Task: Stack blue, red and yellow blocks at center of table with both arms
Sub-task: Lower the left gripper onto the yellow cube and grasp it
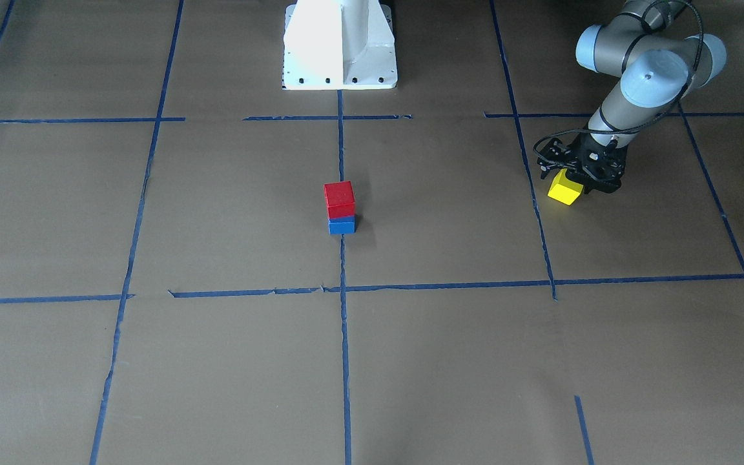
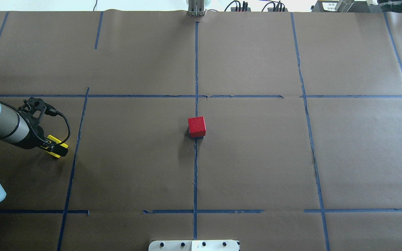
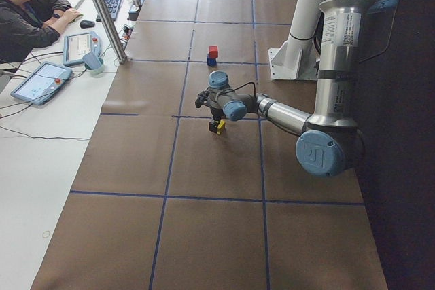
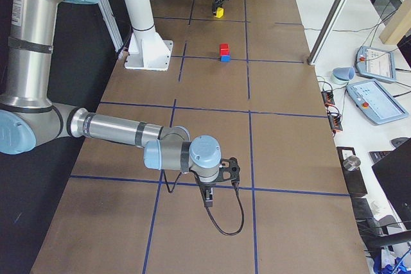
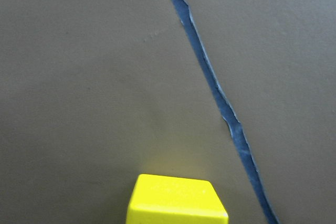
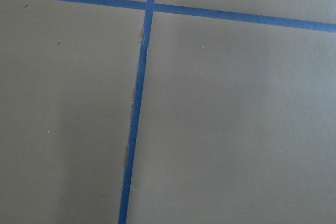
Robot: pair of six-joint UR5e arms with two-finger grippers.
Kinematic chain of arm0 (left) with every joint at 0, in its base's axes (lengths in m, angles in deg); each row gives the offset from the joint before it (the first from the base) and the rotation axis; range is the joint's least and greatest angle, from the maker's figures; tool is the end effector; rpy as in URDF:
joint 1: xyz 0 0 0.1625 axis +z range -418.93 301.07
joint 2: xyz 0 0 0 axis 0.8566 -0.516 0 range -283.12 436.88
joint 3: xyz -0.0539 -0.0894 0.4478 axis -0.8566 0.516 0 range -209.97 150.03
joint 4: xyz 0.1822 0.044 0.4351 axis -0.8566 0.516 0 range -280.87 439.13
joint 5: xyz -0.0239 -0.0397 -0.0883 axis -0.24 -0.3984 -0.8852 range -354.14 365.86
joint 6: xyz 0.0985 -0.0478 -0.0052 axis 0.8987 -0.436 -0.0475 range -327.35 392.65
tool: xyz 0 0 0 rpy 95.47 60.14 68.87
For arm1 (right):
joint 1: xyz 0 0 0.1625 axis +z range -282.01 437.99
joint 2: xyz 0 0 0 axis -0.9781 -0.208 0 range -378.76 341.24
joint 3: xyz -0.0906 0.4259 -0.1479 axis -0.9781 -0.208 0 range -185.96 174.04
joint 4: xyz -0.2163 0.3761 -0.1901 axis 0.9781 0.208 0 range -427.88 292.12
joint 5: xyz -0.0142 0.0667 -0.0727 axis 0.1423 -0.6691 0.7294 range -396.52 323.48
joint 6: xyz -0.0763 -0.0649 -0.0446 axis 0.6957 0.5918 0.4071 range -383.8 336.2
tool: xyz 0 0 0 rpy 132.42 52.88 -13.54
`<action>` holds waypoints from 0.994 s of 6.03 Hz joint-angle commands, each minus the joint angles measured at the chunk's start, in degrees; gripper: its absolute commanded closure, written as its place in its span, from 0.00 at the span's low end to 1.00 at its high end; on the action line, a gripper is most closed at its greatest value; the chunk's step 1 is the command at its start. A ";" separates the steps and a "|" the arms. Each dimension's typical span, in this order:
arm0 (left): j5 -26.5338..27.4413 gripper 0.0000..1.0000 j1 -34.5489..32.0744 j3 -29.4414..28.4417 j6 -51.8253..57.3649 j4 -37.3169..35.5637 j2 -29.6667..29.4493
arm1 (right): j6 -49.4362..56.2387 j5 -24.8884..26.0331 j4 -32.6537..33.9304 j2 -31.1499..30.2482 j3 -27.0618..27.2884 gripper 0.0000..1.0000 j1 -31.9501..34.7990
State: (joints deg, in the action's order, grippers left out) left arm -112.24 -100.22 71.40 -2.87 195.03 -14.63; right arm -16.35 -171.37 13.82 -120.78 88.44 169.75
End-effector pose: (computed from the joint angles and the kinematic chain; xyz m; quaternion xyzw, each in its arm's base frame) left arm 0.3921 -0.4531 0.5338 0.0853 0.3858 0.1851 0.8998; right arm 0.0700 -0.4534 0.7491 0.0361 -0.3798 -0.0482 0.9231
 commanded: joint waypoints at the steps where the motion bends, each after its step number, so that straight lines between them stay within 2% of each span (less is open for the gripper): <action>1: 0.06 0.61 0.07 -0.47 0.02 -0.07 -0.51 | 0.03 0.02 -0.05 0.07 -0.01 0.00 0.00; 2: -0.03 0.93 0.07 0.05 -0.07 -0.33 -0.86 | 0.03 -0.06 -0.05 -0.02 0.08 0.00 0.09; 3: -0.20 0.95 -0.72 1.80 -0.51 -0.94 -0.96 | -0.06 -0.07 -0.05 -0.02 0.08 0.00 0.09; 4: -0.20 0.95 -0.72 4.34 -0.86 -5.64 -2.52 | -0.06 -0.07 -0.05 -0.11 0.08 0.00 0.09; 5: -0.12 0.92 -1.42 8.19 -0.95 -21.96 -10.28 | 0.03 -0.07 -0.05 -0.11 0.17 0.00 0.09; 6: -0.03 0.91 -1.17 9.62 -4.69 -37.44 -20.97 | 0.03 -0.15 -0.05 -0.11 0.17 0.00 0.09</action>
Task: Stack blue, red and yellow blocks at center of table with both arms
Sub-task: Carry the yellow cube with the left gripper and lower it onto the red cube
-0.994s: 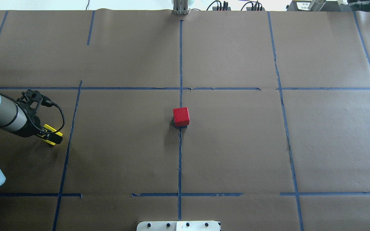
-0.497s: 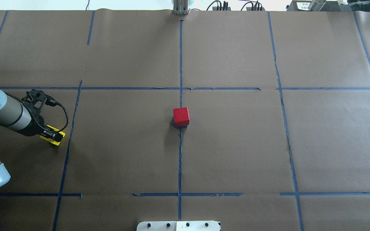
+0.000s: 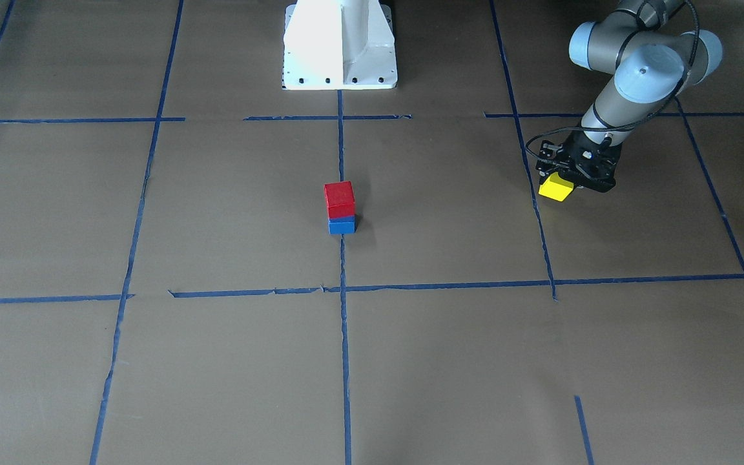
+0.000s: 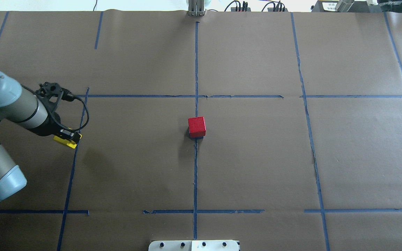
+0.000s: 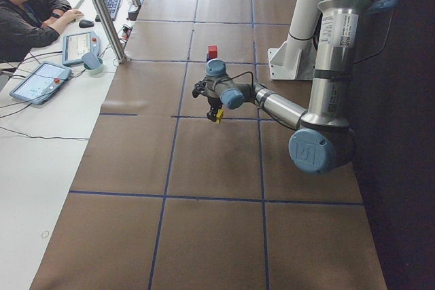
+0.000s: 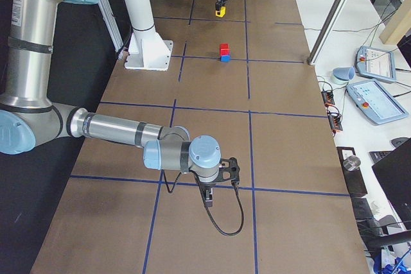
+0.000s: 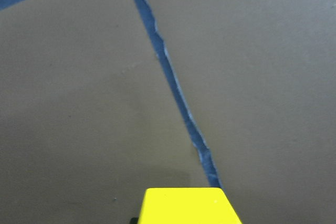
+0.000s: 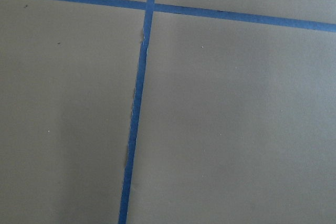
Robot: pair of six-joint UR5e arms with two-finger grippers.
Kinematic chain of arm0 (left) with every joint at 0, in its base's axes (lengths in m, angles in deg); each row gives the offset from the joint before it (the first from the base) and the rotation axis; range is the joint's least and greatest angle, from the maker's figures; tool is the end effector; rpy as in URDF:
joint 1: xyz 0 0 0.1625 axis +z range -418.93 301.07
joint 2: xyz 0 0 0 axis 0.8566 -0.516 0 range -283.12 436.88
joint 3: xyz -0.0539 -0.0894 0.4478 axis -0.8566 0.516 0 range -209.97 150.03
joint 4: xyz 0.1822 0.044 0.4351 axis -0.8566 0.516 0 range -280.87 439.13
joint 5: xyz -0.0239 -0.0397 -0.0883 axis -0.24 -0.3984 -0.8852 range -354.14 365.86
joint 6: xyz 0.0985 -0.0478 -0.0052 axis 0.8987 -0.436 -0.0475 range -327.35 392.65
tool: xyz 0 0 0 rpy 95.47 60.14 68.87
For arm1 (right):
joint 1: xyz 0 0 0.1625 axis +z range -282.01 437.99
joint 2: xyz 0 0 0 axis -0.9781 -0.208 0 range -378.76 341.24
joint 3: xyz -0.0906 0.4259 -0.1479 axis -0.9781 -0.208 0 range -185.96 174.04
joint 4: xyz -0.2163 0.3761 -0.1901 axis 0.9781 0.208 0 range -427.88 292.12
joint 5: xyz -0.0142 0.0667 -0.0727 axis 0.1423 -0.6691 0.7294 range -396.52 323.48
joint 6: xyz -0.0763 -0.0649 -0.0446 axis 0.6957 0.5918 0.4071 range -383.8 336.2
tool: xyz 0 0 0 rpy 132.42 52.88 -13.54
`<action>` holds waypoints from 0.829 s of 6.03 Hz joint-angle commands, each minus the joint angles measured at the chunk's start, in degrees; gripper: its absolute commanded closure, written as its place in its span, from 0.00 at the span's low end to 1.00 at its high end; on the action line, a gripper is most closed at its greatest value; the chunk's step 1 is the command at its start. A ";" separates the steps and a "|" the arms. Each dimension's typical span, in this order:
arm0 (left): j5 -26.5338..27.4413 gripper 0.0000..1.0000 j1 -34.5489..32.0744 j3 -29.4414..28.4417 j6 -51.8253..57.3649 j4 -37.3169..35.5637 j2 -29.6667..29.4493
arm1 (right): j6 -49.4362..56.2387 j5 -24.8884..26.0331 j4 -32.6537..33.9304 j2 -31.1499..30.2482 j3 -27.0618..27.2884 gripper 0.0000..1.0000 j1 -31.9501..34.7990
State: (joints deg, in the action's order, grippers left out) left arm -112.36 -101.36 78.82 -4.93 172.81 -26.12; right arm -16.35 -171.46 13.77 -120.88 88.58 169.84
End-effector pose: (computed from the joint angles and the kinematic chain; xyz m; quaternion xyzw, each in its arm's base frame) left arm 0.4079 -0.4833 0.3919 0.0604 0.3708 0.1544 0.9138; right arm 0.0705 -0.4527 0.7483 0.0371 -0.3804 -0.0477 0.9228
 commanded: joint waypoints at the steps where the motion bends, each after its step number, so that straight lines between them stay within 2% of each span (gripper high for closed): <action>1: 0.00 0.91 0.67 2.13 -9.28 -20.95 -16.72 | -0.07 -0.06 0.00 -0.01 0.02 0.00 0.00; 3: -0.09 0.91 1.99 -1.10 -18.10 -21.18 -25.45 | -0.07 -0.06 0.00 -0.01 0.11 0.00 0.00; 5: -0.09 0.91 3.31 -9.16 -25.13 -21.09 -35.64 | -0.07 -0.06 0.00 -0.01 0.46 0.00 -0.09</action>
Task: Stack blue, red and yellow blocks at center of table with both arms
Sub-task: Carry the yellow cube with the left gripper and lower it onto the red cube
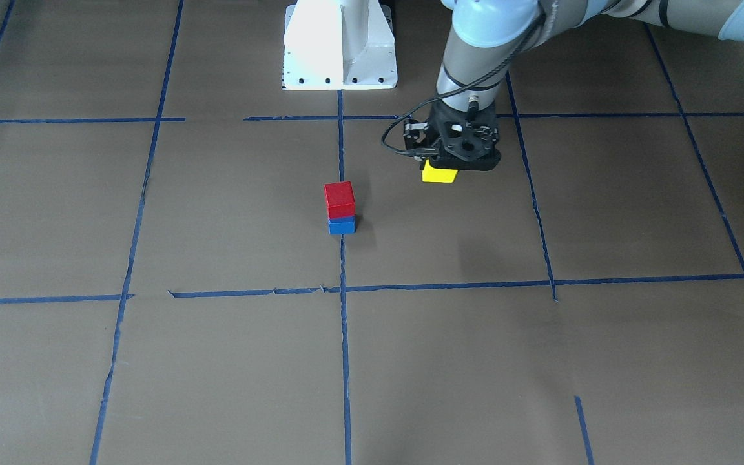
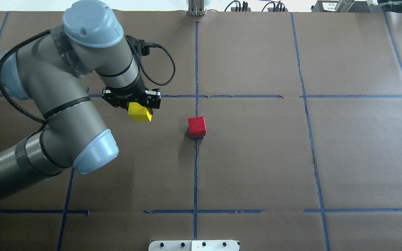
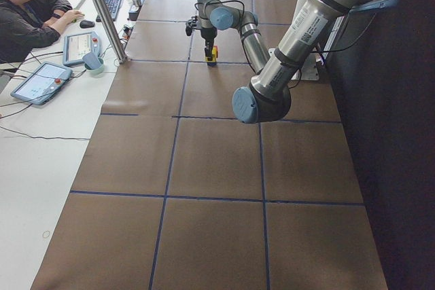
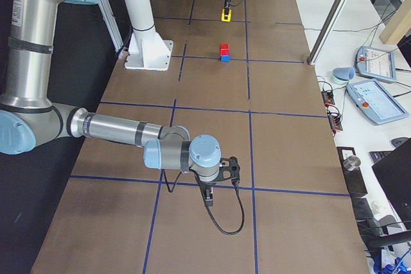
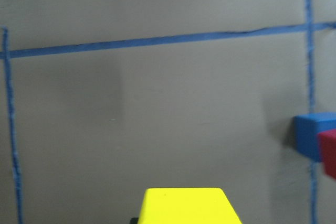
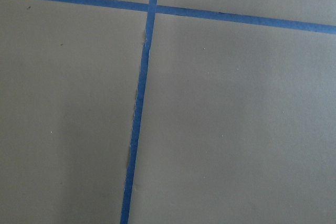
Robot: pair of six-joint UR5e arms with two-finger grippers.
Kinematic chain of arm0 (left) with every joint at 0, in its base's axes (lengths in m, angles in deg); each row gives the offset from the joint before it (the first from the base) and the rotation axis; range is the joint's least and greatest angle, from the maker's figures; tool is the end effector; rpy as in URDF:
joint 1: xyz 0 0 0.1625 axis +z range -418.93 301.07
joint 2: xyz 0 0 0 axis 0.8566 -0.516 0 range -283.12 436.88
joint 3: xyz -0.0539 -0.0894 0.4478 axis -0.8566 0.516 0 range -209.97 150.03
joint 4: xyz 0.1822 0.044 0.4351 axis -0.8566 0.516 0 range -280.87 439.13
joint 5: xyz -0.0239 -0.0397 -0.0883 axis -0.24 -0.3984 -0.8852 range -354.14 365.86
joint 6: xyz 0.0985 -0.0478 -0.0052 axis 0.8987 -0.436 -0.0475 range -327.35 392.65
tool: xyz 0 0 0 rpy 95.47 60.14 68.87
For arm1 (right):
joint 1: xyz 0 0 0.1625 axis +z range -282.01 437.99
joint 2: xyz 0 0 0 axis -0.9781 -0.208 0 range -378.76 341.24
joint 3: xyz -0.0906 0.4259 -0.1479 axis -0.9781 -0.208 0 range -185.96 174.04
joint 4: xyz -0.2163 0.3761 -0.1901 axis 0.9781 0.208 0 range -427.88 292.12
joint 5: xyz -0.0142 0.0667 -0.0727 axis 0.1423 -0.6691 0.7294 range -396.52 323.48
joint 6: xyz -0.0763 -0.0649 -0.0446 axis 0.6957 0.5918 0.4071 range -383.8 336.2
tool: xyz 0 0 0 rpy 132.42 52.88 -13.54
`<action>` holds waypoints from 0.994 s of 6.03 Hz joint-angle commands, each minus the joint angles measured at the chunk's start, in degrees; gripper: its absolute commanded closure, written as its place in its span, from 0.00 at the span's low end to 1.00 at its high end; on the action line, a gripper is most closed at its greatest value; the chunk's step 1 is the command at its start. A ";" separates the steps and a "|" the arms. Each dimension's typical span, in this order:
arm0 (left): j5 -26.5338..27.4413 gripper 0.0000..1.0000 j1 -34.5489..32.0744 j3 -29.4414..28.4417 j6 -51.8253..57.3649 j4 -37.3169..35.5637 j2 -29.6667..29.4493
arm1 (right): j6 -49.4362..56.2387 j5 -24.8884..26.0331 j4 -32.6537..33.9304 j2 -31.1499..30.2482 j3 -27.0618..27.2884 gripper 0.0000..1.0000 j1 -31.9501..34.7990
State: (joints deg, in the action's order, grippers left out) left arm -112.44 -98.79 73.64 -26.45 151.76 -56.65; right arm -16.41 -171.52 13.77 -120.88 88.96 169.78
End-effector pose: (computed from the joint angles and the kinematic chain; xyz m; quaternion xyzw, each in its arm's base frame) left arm 0.4866 -0.5122 0.1245 0.0035 0.4020 0.0116 0.9156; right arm 0.0700 -0.4536 0.7446 0.0398 -0.3807 -0.0490 0.9225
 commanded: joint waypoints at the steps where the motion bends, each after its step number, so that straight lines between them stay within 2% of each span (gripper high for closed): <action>1: 0.08 0.91 1.70 -8.47 -6.44 -0.04 -9.95 | 0.00 0.09 0.00 0.00 0.08 0.00 0.06; 2: 0.17 0.91 2.32 -12.34 -7.68 -0.04 -13.31 | 0.00 0.09 0.00 0.00 0.08 0.00 0.06; 4: 2.96 0.91 4.07 -17.19 -8.05 0.84 -15.26 | 0.00 0.09 0.00 0.00 0.00 0.00 0.06; 6: 3.51 0.91 5.84 -18.61 -12.76 4.77 -15.27 | 0.09 0.09 0.00 0.00 0.00 0.00 -0.03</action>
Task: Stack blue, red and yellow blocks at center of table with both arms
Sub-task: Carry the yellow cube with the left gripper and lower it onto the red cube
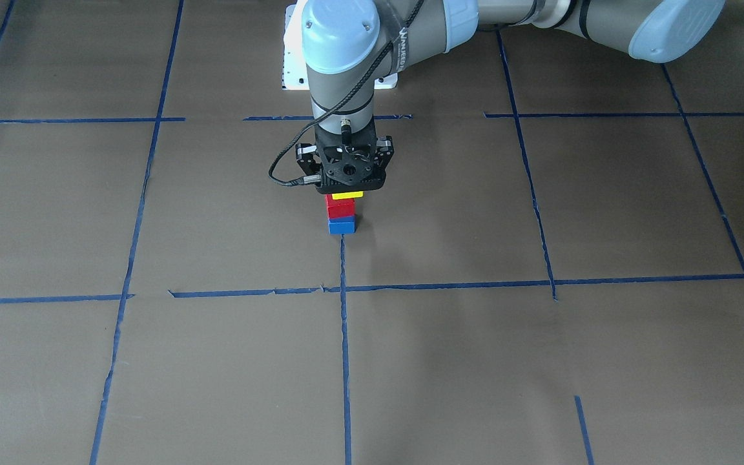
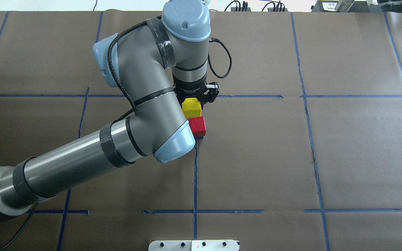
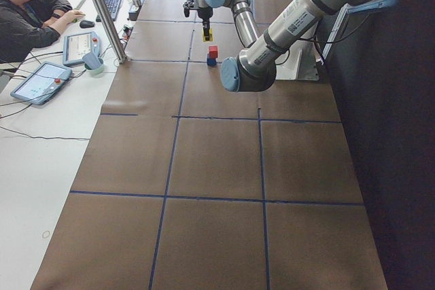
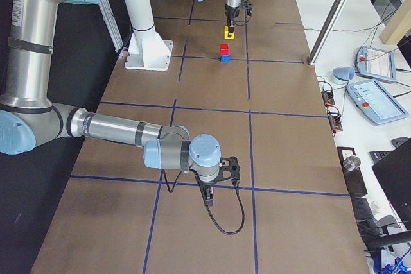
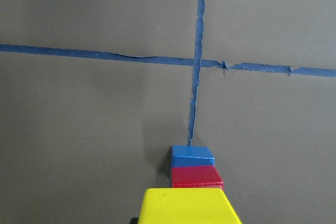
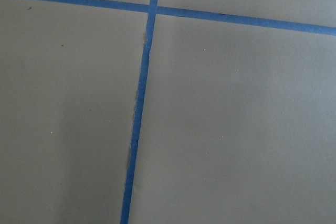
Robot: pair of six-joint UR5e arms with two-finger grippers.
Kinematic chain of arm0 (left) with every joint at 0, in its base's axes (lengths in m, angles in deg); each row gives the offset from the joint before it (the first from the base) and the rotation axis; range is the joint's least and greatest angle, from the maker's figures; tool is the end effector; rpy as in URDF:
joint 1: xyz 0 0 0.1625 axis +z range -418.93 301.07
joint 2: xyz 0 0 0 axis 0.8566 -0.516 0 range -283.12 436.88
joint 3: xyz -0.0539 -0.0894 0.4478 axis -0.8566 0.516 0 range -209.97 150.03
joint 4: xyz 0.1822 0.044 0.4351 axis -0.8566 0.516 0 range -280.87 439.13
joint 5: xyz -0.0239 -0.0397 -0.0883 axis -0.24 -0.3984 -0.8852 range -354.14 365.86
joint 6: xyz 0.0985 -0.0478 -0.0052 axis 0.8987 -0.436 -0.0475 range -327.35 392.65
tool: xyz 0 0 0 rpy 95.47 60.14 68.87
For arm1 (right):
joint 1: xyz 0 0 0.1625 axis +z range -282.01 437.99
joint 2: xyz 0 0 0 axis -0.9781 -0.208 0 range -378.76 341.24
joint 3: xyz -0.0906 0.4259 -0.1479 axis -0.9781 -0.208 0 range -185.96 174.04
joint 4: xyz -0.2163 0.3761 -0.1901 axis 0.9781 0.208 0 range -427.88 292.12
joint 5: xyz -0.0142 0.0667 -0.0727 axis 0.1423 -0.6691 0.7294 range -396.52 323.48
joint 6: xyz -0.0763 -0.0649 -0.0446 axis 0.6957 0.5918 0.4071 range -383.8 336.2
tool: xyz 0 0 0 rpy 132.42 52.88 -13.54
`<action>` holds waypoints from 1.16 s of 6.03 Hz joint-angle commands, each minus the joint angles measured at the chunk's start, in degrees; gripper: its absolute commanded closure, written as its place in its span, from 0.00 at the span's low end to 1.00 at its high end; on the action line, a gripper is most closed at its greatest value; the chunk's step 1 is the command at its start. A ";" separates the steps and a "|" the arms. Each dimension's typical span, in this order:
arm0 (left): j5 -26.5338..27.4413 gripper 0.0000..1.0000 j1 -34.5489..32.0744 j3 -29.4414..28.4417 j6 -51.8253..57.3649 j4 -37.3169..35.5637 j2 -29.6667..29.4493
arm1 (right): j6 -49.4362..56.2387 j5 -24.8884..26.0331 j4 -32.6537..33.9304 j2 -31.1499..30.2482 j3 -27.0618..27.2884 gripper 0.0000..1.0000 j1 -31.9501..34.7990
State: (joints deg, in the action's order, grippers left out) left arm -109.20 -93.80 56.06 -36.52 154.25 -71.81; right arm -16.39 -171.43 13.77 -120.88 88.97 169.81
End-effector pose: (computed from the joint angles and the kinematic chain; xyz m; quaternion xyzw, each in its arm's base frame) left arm 0.6032 -0.5262 0.0428 -0.0250 0.3893 -0.0388 0.9199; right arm 0.0704 -0.4536 0.7446 0.0400 -0.3799 -0.0490 0.9228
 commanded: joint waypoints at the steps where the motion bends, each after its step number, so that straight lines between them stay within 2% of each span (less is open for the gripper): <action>1: 0.36 0.91 1.38 -2.25 -2.81 2.74 -0.11 | -0.02 0.00 0.00 0.00 -0.01 0.00 -0.06; 6: 1.66 0.83 2.08 -4.46 -3.69 6.08 0.33 | 0.07 0.00 0.00 0.00 -0.01 0.00 0.03; 7: 1.68 0.76 2.09 -4.64 -3.34 6.08 0.42 | 0.07 0.09 0.00 0.00 -0.01 0.00 0.03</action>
State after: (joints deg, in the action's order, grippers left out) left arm -107.83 -91.85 51.59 -40.12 160.30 -71.47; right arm -16.33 -171.41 13.77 -120.88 88.96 169.81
